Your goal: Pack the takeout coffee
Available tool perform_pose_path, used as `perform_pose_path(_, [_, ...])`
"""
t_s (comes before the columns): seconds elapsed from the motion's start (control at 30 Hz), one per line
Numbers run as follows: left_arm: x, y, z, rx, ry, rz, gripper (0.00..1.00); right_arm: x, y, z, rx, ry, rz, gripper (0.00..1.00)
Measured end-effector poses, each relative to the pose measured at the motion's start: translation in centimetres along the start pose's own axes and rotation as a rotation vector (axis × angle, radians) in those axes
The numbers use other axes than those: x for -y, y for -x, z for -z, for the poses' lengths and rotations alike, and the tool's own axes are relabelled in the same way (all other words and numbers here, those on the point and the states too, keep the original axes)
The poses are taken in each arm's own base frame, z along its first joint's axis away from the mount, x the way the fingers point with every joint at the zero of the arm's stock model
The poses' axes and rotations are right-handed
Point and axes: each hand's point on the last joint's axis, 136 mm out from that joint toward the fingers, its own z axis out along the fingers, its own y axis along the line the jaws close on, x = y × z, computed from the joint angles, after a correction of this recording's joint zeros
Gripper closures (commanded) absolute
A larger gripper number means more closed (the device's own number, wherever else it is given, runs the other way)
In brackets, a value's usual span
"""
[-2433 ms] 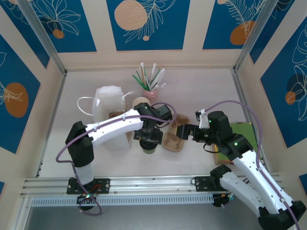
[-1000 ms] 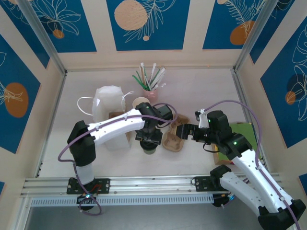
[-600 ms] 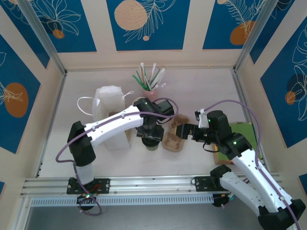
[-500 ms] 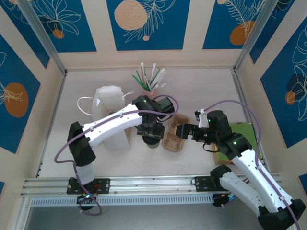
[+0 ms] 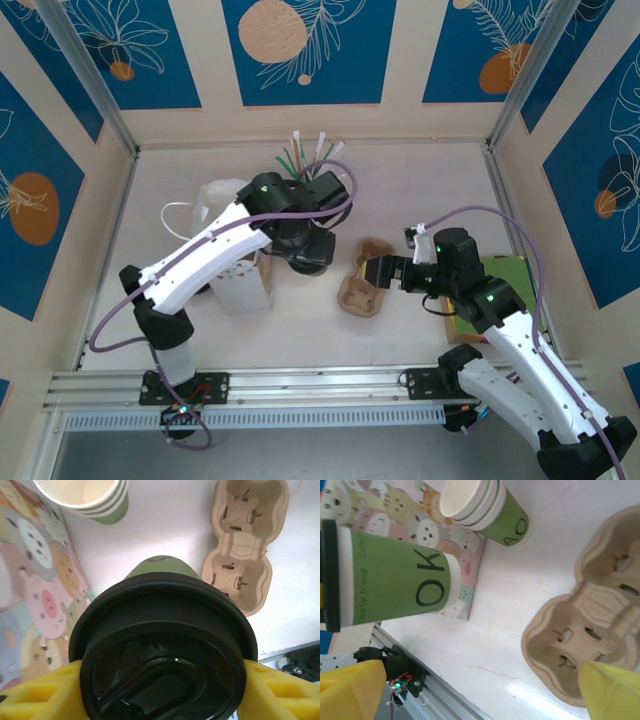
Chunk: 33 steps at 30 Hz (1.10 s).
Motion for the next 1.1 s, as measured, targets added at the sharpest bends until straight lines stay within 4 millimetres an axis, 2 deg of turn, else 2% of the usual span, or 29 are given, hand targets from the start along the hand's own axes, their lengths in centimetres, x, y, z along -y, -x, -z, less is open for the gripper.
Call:
perform_pose_path(0.23, [-1.3,1.7,4.7,0.144,-0.035,0.03,0.38,-3.4,0.9,-0.6,-0.017,0.103,0.085,0.01])
perform_pose_path(0.43, [-3.3,1.8,8.0,0.237,-0.057,0.058,0.39,-6.4,0.6,-1.4,-0.057,0.187,0.178,0.01])
perform_pose_path(0.6, [-4.9,1.7,10.5,0.311,-0.079,0.084,0.39,-8.3,1.1,-1.8,-0.059,0.232,0.231,0.01])
perform_pose_path(0.87, [-7.4,0.5,13.6,0.382,-0.128,0.111,0.4,-9.1,1.0,-2.9,-0.092,0.241,0.256,0.01])
perform_pose_path(1.1, [-9.9,-1.1,15.2,0.426,-0.143,0.138,0.41,-10.1,1.3,-2.9,-0.089,0.255,0.279,0.01])
